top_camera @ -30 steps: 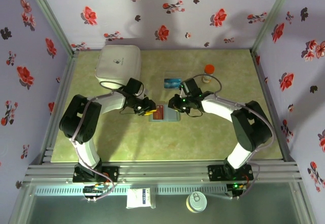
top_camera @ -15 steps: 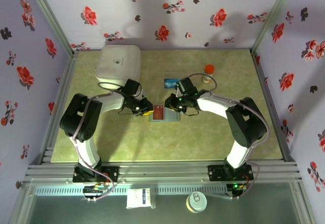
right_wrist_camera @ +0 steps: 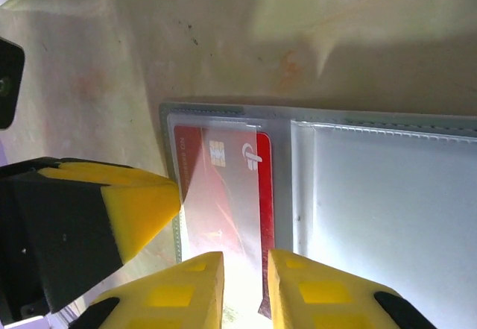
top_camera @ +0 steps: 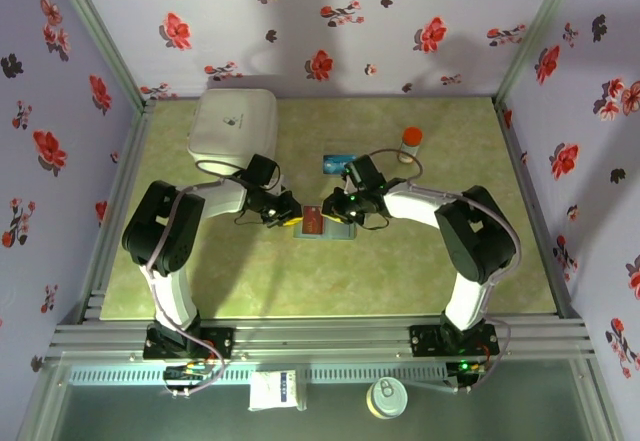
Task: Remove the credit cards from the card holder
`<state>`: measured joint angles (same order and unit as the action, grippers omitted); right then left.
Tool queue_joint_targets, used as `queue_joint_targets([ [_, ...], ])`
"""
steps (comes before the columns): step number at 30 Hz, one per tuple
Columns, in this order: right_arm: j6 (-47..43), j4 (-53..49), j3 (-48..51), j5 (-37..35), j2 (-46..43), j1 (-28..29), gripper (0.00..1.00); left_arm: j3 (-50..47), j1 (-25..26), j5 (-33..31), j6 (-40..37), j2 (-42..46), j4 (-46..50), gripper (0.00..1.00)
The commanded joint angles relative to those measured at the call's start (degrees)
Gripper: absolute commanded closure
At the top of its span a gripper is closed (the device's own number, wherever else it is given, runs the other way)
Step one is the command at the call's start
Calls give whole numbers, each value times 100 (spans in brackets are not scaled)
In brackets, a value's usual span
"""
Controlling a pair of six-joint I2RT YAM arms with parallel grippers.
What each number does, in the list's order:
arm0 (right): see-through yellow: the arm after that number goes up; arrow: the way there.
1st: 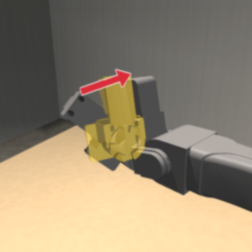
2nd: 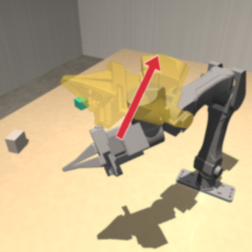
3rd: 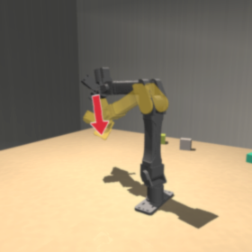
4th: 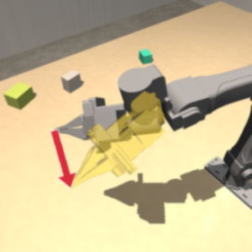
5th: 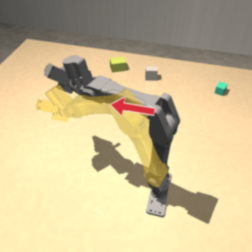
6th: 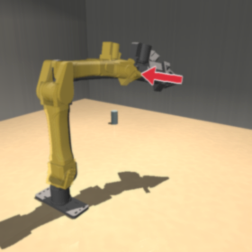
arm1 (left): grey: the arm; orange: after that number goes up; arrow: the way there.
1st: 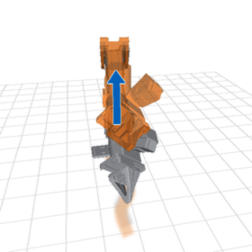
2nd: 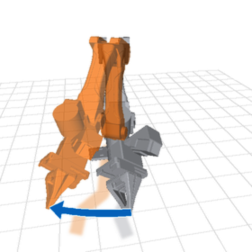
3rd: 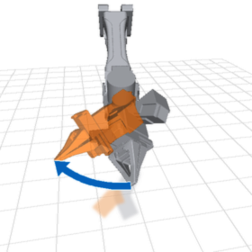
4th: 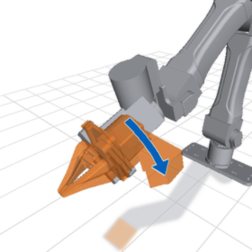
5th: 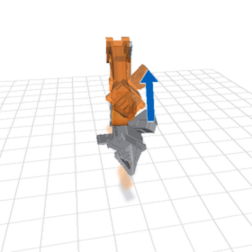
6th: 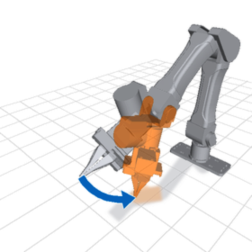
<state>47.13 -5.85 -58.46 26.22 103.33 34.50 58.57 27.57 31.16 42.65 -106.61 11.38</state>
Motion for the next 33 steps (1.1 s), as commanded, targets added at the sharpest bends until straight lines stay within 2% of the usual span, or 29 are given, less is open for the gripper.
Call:
queue_joint_targets([
  [1,150,293,36,199,157,74,75,58,-33,41,-199,-73,176,86],
  [22,147,484,2,354,561,101,80,58,-45,18,-237,-24,283,88],
  [33,-220,-296,-87,-254,385,105,78,50,-45,9,-220,-19,264,88],
])
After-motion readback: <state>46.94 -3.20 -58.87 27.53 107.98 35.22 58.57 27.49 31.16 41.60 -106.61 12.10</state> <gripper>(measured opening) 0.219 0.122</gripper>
